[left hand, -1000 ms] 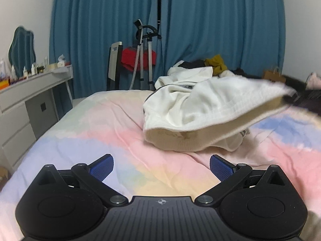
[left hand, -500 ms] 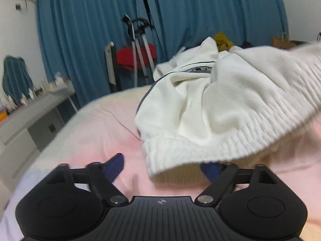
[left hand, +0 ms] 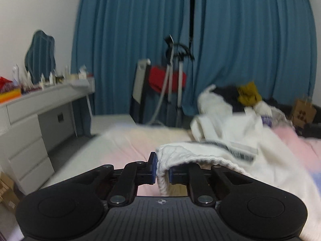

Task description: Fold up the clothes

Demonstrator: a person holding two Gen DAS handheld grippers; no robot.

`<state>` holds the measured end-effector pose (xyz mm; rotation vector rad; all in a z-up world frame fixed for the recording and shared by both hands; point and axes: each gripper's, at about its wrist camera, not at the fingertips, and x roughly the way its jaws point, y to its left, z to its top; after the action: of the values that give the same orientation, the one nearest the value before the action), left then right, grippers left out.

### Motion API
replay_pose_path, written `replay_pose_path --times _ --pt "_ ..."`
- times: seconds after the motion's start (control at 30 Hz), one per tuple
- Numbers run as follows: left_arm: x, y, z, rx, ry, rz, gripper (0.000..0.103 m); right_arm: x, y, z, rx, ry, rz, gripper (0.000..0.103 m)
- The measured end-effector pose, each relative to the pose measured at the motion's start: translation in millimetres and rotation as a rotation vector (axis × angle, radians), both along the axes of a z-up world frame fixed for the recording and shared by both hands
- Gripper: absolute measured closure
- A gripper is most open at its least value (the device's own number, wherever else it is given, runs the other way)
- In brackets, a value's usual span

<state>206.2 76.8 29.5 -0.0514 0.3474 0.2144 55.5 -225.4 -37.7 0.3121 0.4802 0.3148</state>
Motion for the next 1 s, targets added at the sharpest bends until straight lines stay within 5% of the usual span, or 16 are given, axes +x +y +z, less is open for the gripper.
replay_pose_path --times 0.23,0.37,0.67,0.83,0.9,0.97,1.0 --pt "-15.9 82.4 80.5 0.018 -0.056 0.073 0.092 -43.0 63.8 40.6 0.163 -0.152 0.222 0.093" --pt "-7.3 141.3 100.3 0.071 -0.043 0.155 0.092 -37.7 123.6 48.7 0.217 -0.147 0.379 0.092" --pt "10.8 254.6 5.7 -0.054 0.144 0.304 0.092 13.3 219.4 -20.6 0.071 0.077 0.572 0.092" --pt "10.9 269.1 -18.8 -0.086 0.167 0.276 0.091 11.2 226.6 -26.3 -0.010 0.068 0.595 0.089" --pt "9.0 271.3 -19.5 -0.113 0.164 0.276 0.084 10.1 226.2 -23.5 -0.020 0.053 0.604 0.087" --pt "-4.1 269.0 -16.9 -0.132 0.154 0.271 0.065 6.8 222.7 -20.7 -0.031 0.041 0.610 0.080" --pt "-12.7 267.6 -15.6 -0.130 0.151 0.270 0.061 3.6 219.6 -18.6 -0.031 0.031 0.614 0.065"
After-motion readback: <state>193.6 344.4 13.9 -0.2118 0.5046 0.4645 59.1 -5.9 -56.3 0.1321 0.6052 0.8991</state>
